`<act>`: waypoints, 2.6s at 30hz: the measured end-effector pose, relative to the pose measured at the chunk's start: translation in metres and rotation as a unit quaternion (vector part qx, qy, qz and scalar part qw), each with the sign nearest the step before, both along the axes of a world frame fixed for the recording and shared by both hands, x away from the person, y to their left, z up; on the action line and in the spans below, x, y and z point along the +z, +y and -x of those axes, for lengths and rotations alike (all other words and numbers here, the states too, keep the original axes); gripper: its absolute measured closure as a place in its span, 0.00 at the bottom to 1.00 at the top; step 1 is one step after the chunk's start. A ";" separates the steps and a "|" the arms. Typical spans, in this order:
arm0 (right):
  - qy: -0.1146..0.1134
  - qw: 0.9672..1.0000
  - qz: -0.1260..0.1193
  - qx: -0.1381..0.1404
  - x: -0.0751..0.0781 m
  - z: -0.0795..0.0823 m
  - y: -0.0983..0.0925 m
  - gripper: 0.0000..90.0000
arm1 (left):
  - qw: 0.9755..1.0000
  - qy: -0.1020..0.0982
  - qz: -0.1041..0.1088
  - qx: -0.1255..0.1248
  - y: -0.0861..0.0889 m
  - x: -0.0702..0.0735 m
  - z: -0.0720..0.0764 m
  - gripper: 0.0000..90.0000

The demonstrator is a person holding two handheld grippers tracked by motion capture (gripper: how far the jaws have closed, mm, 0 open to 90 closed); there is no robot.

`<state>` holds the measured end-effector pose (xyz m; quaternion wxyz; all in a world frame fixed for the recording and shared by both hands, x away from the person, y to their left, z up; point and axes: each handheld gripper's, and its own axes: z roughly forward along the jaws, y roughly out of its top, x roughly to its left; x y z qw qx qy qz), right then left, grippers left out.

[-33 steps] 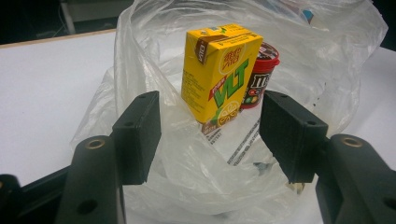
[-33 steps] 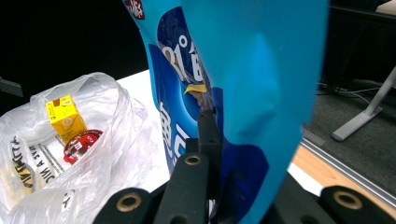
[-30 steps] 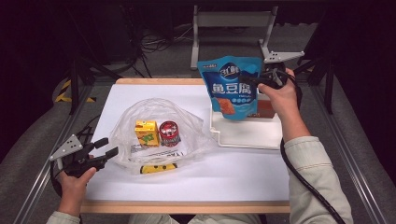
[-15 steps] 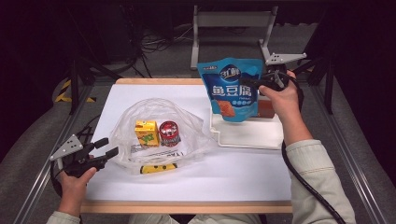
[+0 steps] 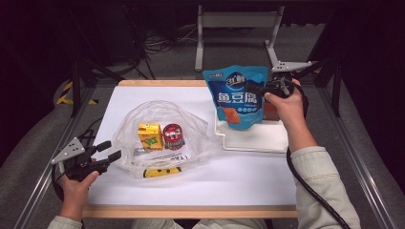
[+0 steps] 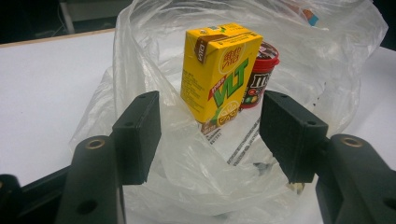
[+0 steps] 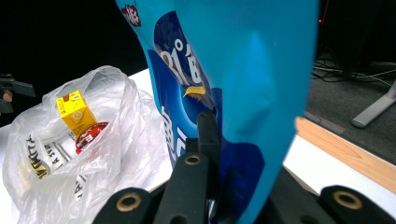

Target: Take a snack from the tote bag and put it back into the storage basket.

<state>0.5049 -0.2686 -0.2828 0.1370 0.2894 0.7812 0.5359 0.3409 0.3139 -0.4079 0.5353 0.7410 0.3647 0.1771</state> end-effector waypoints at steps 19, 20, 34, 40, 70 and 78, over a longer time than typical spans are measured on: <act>-0.007 1.000 -0.011 0.001 -0.022 -0.005 -0.006 1.00 | 1.000 -0.001 -0.001 -0.002 0.000 0.000 0.001 0.43; -0.006 1.000 -0.017 0.000 -0.023 -0.005 -0.007 1.00 | 1.000 -0.003 -0.001 -0.002 0.000 0.000 0.001 0.43; -0.004 1.000 -0.028 -0.004 -0.030 -0.012 -0.018 0.99 | 1.000 -0.001 0.000 -0.004 -0.001 0.000 0.000 0.43; -0.006 1.000 -0.022 -0.004 -0.029 -0.013 -0.018 0.99 | 1.000 -0.001 -0.001 -0.005 -0.002 0.000 0.000 0.43; -0.010 1.000 0.013 -0.013 -0.034 -0.012 -0.030 0.84 | 1.000 0.000 0.000 -0.007 -0.002 0.000 -0.001 0.43; -0.013 0.999 -0.026 -0.013 -0.029 -0.009 -0.029 0.43 | 1.000 -0.002 0.001 -0.007 -0.001 0.000 -0.001 0.43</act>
